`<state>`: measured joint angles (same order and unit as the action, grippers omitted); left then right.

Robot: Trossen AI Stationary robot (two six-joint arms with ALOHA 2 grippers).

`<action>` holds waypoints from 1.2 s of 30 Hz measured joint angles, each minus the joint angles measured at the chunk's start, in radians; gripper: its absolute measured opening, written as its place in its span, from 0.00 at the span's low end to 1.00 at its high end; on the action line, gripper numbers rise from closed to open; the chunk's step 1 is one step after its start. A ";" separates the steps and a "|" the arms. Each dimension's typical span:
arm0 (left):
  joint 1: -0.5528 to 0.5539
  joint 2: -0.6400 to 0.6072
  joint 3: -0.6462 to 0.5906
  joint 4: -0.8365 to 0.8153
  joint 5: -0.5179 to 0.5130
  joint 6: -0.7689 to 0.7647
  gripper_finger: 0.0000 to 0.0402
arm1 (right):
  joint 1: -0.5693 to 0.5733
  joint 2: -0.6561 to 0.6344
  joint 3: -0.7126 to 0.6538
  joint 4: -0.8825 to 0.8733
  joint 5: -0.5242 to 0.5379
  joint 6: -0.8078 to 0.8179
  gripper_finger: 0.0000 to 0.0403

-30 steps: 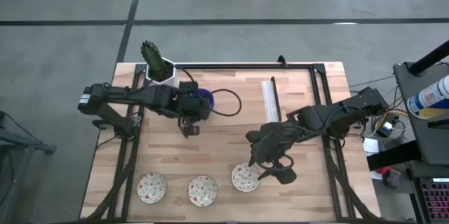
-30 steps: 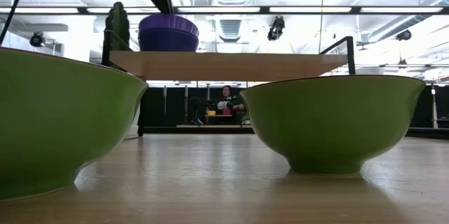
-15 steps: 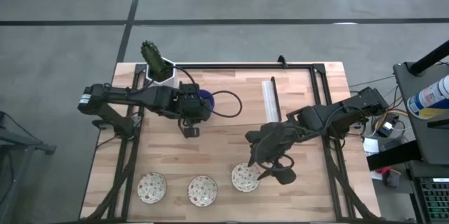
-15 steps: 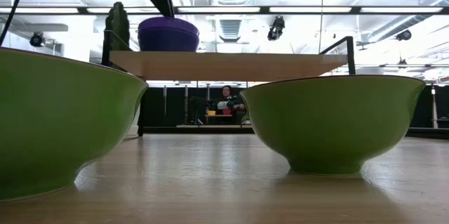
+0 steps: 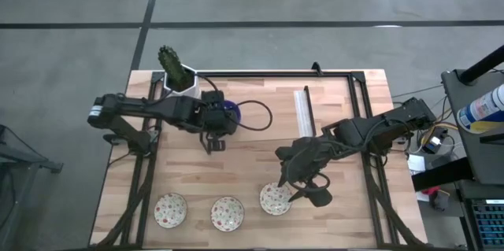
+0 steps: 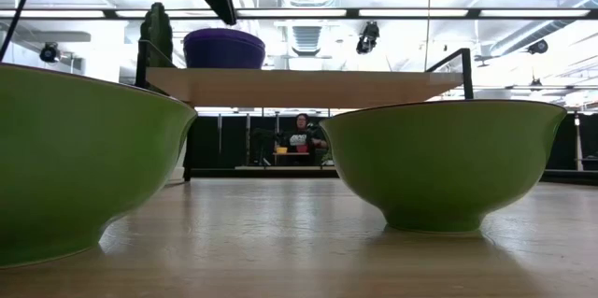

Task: Pick & Place Mini bowls
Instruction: Put the right white patterned bowl on the shelf

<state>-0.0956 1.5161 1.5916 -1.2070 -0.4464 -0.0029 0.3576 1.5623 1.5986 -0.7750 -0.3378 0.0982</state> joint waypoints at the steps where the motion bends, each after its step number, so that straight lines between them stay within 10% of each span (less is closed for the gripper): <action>1: 0.000 -0.001 0.004 0.004 -0.001 0.000 0.21 | 0.000 0.000 0.000 0.000 0.000 0.000 0.59; 7: -0.006 -0.007 0.014 0.038 0.015 -0.003 0.21 | 0.000 0.000 -0.007 0.000 0.047 0.037 0.59; 20: -0.098 -0.083 -0.022 0.233 0.379 -0.070 0.21 | 0.013 0.002 -0.177 0.052 0.123 0.191 0.57; 36: -0.354 -0.385 -0.500 0.866 0.381 -0.175 0.21 | 0.087 0.006 -0.316 0.191 0.314 0.104 0.55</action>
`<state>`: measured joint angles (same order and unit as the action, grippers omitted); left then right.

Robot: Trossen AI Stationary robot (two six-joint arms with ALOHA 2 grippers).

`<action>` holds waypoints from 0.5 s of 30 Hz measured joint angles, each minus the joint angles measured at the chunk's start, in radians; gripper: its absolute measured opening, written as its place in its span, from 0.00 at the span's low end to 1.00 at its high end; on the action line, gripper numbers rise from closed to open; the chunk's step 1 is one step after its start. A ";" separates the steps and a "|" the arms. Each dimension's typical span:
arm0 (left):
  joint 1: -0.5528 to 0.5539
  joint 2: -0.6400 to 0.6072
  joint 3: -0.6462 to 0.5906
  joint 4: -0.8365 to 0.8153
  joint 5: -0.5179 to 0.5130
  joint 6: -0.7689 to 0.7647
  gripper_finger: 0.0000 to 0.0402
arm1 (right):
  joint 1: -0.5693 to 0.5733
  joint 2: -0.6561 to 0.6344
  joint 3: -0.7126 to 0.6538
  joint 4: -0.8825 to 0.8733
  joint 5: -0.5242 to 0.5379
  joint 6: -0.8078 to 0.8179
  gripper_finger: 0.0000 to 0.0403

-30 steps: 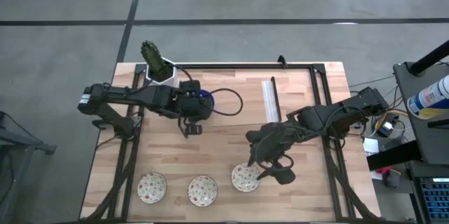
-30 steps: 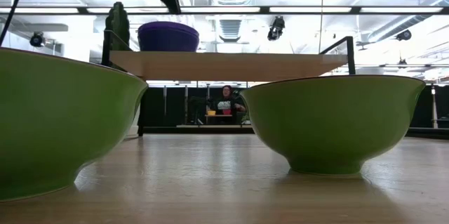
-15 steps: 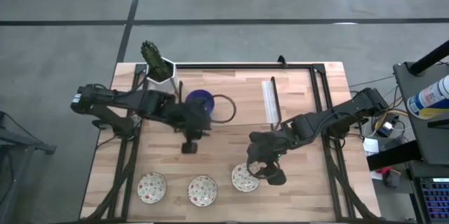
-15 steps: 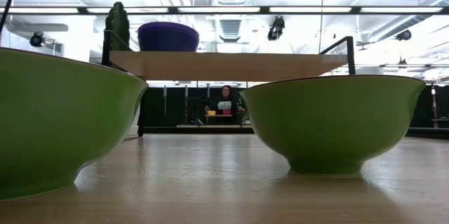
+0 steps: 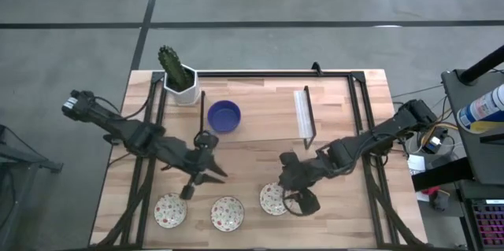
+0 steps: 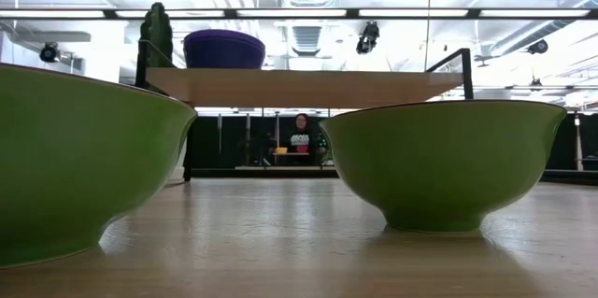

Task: Pick & Place Mini bowls
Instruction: Put the right white patterned bowl on the shelf

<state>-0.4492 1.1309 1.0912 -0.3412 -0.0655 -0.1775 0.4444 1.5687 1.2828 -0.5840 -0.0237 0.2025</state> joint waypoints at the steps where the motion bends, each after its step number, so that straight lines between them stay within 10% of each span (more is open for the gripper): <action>1: -0.005 -0.016 -0.024 0.032 0.000 -0.009 0.21 | 0.005 0.002 -0.007 0.003 0.003 0.000 0.55; 15: -0.094 -0.163 -0.228 0.277 -0.071 -0.021 0.21 | 0.107 0.095 -0.089 0.083 0.055 -0.023 0.55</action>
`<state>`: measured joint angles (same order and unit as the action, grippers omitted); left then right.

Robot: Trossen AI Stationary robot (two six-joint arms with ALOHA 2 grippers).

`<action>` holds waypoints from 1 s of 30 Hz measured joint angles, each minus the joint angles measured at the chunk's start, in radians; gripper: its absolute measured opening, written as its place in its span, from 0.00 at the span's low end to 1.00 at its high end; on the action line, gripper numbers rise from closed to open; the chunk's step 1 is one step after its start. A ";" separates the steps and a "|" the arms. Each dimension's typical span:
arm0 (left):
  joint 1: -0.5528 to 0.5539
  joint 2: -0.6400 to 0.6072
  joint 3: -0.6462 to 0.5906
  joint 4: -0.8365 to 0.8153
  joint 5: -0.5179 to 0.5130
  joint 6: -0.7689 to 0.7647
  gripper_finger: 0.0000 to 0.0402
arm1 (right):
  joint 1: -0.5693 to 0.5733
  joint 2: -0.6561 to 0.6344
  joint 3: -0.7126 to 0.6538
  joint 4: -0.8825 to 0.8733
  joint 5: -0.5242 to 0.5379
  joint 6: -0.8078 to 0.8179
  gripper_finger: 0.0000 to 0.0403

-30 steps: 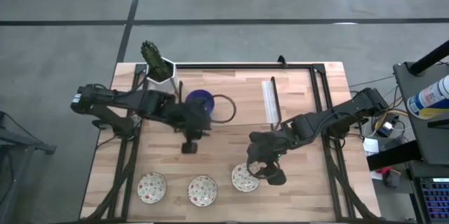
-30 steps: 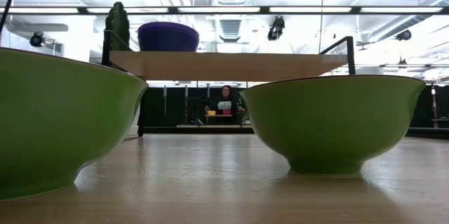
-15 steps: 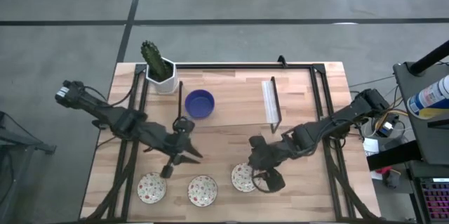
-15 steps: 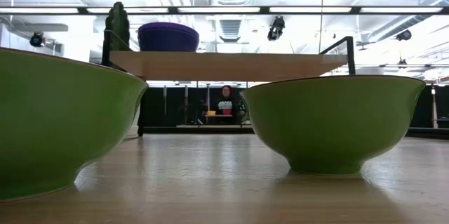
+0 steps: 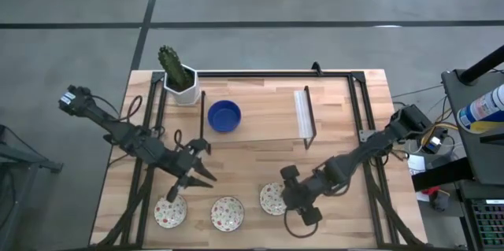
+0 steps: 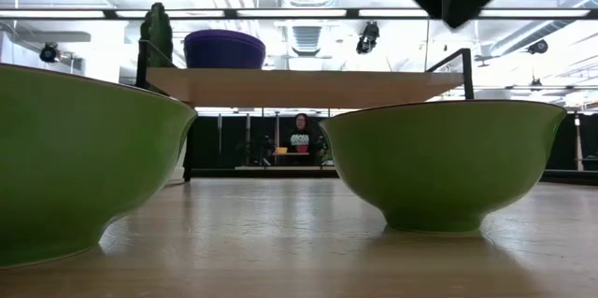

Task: Pick & Place Mini bowls
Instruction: Put the right white patterned bowl on the shelf

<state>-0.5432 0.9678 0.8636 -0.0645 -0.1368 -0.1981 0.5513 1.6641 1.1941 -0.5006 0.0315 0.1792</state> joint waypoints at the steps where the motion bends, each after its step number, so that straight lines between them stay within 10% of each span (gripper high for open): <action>1: -0.002 -0.006 -0.003 0.003 -0.022 0.013 0.21 | 0.007 0.011 -0.001 -0.001 0.001 0.000 0.55; 21: -0.011 -0.049 -0.005 0.002 -0.116 0.021 0.21 | 0.060 0.197 0.029 -0.021 0.077 0.002 0.54; 30: -0.010 -0.050 -0.005 -0.007 -0.115 0.020 0.21 | 0.060 0.198 0.029 -0.023 0.102 0.006 0.38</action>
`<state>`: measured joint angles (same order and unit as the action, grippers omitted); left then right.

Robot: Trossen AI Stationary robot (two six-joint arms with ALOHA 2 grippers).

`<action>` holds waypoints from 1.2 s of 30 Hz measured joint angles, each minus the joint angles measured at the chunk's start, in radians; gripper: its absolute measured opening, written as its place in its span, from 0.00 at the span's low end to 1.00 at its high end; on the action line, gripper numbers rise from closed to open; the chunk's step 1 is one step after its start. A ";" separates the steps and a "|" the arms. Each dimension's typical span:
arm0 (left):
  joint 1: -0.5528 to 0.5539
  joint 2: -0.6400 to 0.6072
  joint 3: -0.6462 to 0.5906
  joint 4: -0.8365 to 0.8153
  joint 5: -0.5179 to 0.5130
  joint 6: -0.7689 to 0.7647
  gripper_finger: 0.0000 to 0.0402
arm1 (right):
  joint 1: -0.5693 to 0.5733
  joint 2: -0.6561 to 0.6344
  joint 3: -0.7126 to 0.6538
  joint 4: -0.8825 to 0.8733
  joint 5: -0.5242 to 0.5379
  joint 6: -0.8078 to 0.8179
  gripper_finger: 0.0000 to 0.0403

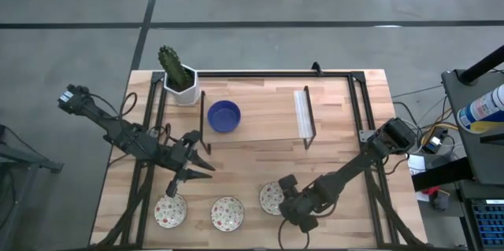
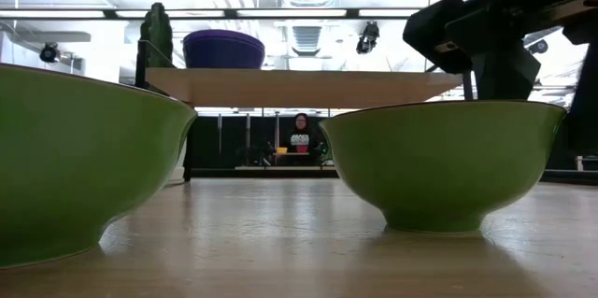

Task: Pick & Place Mini bowls
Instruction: Put the right white patterned bowl on the shelf

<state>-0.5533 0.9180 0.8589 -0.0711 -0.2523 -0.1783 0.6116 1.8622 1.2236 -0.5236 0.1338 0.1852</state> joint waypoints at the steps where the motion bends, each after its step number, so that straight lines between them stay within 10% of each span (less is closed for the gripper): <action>1: 0.000 0.000 0.000 0.001 0.000 0.000 0.21 | 0.000 0.000 0.000 0.000 0.000 0.000 0.35; 13: 0.000 0.000 0.000 0.000 0.000 0.000 0.21 | 0.000 0.002 0.002 0.000 0.045 -0.008 0.05; 36: 0.000 0.000 0.000 -0.010 0.000 -0.005 0.21 | 0.007 0.002 0.238 -0.320 0.147 -0.009 0.03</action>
<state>-0.5533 0.9184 0.8589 -0.0813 -0.2523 -0.1833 0.6182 1.8637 1.4614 -0.8438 0.2808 0.1757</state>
